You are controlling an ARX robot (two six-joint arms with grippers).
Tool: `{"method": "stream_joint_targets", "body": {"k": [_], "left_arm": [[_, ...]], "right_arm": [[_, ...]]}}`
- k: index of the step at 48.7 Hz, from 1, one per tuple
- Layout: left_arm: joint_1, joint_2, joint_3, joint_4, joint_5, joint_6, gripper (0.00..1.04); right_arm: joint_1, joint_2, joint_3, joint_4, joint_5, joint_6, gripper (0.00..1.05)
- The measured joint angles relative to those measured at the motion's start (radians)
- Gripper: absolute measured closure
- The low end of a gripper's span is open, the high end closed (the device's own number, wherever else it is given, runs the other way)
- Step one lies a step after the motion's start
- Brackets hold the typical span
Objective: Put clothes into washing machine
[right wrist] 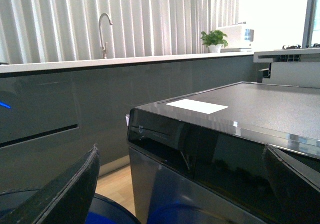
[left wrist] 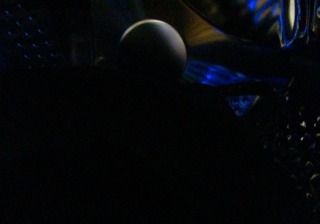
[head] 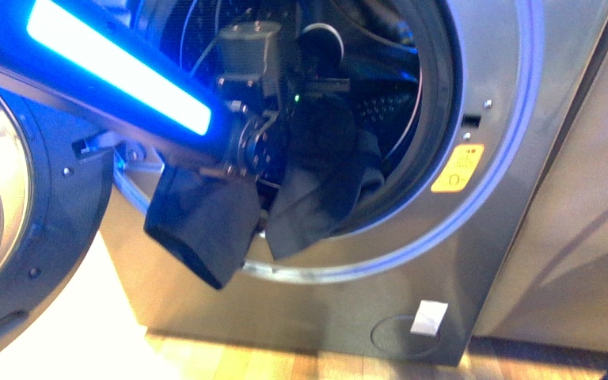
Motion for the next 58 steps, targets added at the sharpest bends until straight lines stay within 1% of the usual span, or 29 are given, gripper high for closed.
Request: {"method": "stream_joint_targets", "body": {"k": [3,9,17,18,19,22,24,25,27,34,35,38,46,49,51,54,58], "left_arm": [[0.0,0.013,0.005,-0.021,0.007,0.018,0.95],[0.008,0.032,0.005,-0.089,0.055,0.036,0.95],[0.026,0.035,0.005,-0.163,0.067,0.045,0.67],[0.027,0.035,0.005,-0.165,0.067,0.045,0.66],[0.032,0.035,0.005,-0.176,0.066,0.045,0.59],[0.04,0.035,0.003,-0.193,0.061,0.046,0.5],[0.047,0.035,0.003,-0.222,0.056,0.045,0.4],[0.047,0.035,0.003,-0.225,0.055,0.045,0.39],[0.053,0.034,0.001,-0.246,0.05,0.046,0.31],[0.06,0.008,-0.067,-0.243,0.062,0.046,0.06],[0.06,0.003,-0.08,-0.236,0.069,0.046,0.05],[0.059,-0.02,-0.127,-0.219,0.08,0.044,0.07],[0.053,-0.179,-0.394,-0.064,0.122,0.027,0.06],[0.052,-0.274,-0.537,0.011,0.146,0.015,0.06],[0.052,-0.311,-0.592,0.035,0.151,0.005,0.06],[0.053,-0.415,-0.745,0.103,0.178,-0.019,0.06],[0.058,-0.517,-0.887,0.159,0.199,-0.038,0.06]], "right_arm": [[0.0,0.0,0.0,0.0,0.0,0.0,0.08],[0.0,0.0,0.0,0.0,0.0,0.0,0.08],[0.0,0.0,0.0,0.0,0.0,0.0,0.08],[0.0,0.0,0.0,0.0,0.0,0.0,0.08],[0.0,0.0,0.0,0.0,0.0,0.0,0.08],[0.0,0.0,0.0,0.0,0.0,0.0,0.08],[0.0,0.0,0.0,0.0,0.0,0.0,0.08],[0.0,0.0,0.0,0.0,0.0,0.0,0.08],[0.0,0.0,0.0,0.0,0.0,0.0,0.08],[0.0,0.0,0.0,0.0,0.0,0.0,0.08],[0.0,0.0,0.0,0.0,0.0,0.0,0.08],[0.0,0.0,0.0,0.0,0.0,0.0,0.08],[0.0,0.0,0.0,0.0,0.0,0.0,0.08],[0.0,0.0,0.0,0.0,0.0,0.0,0.08],[0.0,0.0,0.0,0.0,0.0,0.0,0.08],[0.0,0.0,0.0,0.0,0.0,0.0,0.08],[0.0,0.0,0.0,0.0,0.0,0.0,0.08]]}}
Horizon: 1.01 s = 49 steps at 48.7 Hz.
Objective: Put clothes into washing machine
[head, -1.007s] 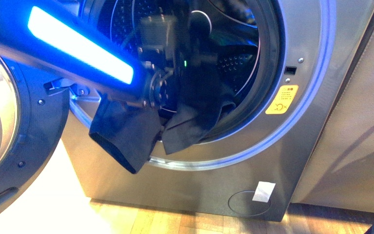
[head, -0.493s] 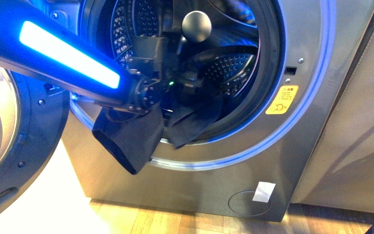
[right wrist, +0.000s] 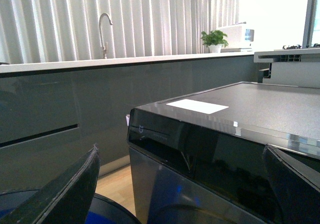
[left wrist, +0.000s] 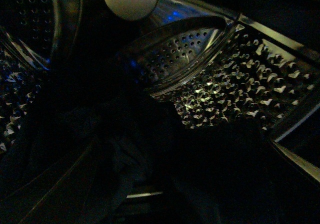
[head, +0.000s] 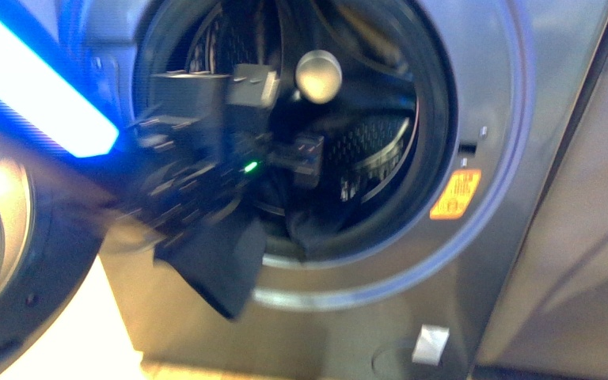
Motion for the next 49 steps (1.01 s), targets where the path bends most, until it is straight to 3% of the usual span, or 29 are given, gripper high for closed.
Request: {"method": "stream_joint_targets", "body": {"k": [11,28,30,33,36,42,49], "left_arm": [[0.046,-0.323,-0.337,0.098,0.067,-0.017,0.06],[0.067,-0.736,-0.665,0.069,0.148,-0.097,0.06],[0.072,-0.772,-0.687,0.067,0.15,-0.104,0.06],[0.08,-0.813,-0.712,0.06,0.157,-0.114,0.06],[0.094,-0.862,-0.739,0.048,0.175,-0.123,0.06],[0.139,-0.986,-0.795,0.012,0.203,-0.144,0.06],[0.179,-1.128,-0.847,-0.029,0.234,-0.183,0.06]], "right_arm": [[0.0,0.0,0.0,0.0,0.0,0.0,0.08],[0.001,0.0,0.0,-0.001,0.006,0.0,0.08],[0.012,0.009,0.033,-0.067,0.094,-0.002,0.08],[0.012,0.039,0.116,-0.187,0.311,-0.001,0.08],[0.006,0.059,0.174,-0.239,0.408,-0.001,0.08],[-0.023,0.04,0.175,-0.241,0.477,0.004,0.08],[-0.007,-0.071,0.039,-0.204,0.526,0.012,0.08]]}}
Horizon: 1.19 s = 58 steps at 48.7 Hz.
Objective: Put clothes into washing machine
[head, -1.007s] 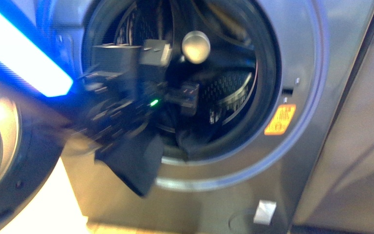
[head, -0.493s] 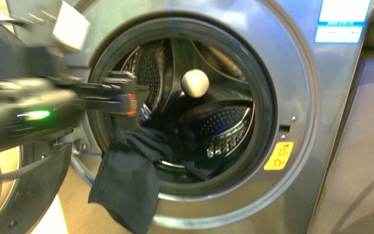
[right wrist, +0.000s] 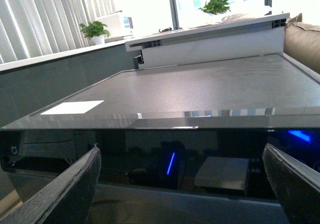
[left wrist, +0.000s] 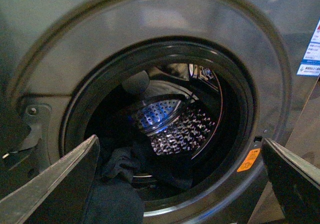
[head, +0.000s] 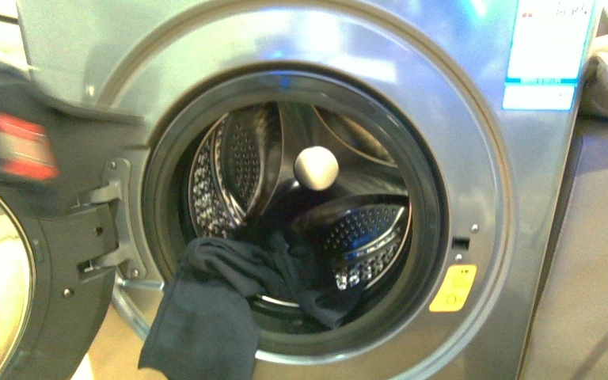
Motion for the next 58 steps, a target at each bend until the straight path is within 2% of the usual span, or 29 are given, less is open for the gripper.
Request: {"method": "stream_joint_targets", "body": {"k": [9,18,27,28,30,31,32,34,37,39,53,55,58], "left_arm": [[0.049,-0.173,-0.077,-0.052,0.042,-0.045,0.06],[0.11,-0.326,-0.169,-0.124,0.074,-0.084,0.06],[0.191,-0.524,-0.272,-0.27,0.125,-0.122,0.06],[0.183,-0.552,-0.274,-0.309,0.096,-0.106,0.08],[0.148,-0.619,-0.267,-0.446,-0.047,-0.061,0.15],[0.138,-0.636,-0.266,-0.479,-0.061,-0.055,0.17],[0.116,-0.677,-0.265,-0.568,-0.159,-0.013,0.22],[0.095,-0.723,-0.272,-0.658,-0.244,0.02,0.29],[0.088,-0.758,-0.282,-0.708,-0.284,0.064,0.42],[0.087,-0.768,-0.293,-0.715,-0.297,0.075,0.49],[0.086,-0.837,-0.338,-0.736,-0.296,0.101,0.99],[0.086,-0.845,-0.344,-0.739,-0.296,0.102,1.02],[0.086,-0.858,-0.351,-0.745,-0.297,0.105,1.01]], "right_arm": [[0.063,-0.161,-0.211,0.027,0.086,0.024,0.08],[0.148,-0.256,-0.375,0.09,0.224,0.021,0.08],[0.18,-0.329,-0.517,0.195,0.321,0.014,0.08],[0.177,-0.339,-0.533,0.198,0.328,0.014,0.08],[0.168,-0.357,-0.565,0.203,0.335,0.015,0.08],[0.161,-0.364,-0.579,0.204,0.338,0.016,0.08],[0.156,-0.37,-0.591,0.201,0.341,0.016,0.08],[0.148,-0.378,-0.604,0.195,0.349,0.015,0.08],[0.109,-0.414,-0.625,0.068,0.291,-0.018,0.18],[0.083,-0.457,-0.69,0.046,0.255,-0.034,0.25],[-0.142,-0.764,-1.162,0.188,0.042,-0.061,0.74],[-0.169,-0.793,-1.21,0.203,0.011,-0.062,0.81],[-0.209,-0.834,-1.279,0.223,-0.033,-0.064,0.92]]}}
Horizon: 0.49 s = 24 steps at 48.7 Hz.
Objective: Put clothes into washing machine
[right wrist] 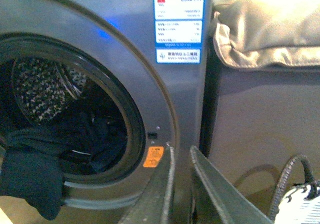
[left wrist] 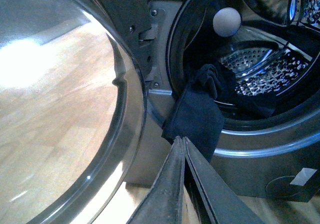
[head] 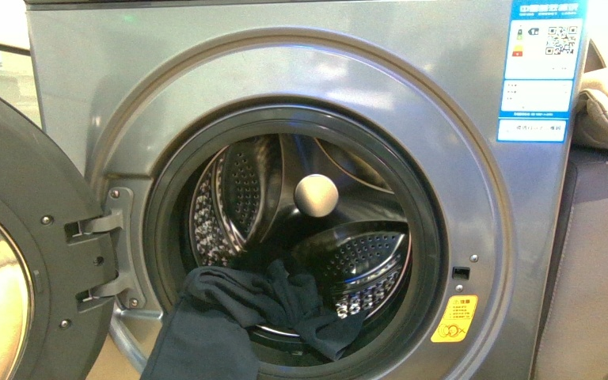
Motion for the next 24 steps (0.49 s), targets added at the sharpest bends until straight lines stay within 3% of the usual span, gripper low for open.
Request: {"method": "stream_joint_targets", "body": {"k": [4,8,24], "left_arm": [[0.0,-0.065,-0.003,-0.074,0.0,0.003,1.01],[0.0,-0.134,-0.016,-0.141,0.001,0.003,1.01],[-0.001,-0.193,-0.05,-0.142,0.0,0.003,1.01]], "right_arm": [[-0.05,-0.049,-0.077,0.019,-0.038,-0.002,1.03],[-0.096,-0.093,-0.138,0.037,-0.082,-0.002,1.02],[-0.232,-0.235,-0.314,0.067,-0.216,-0.002,1.02]]}}
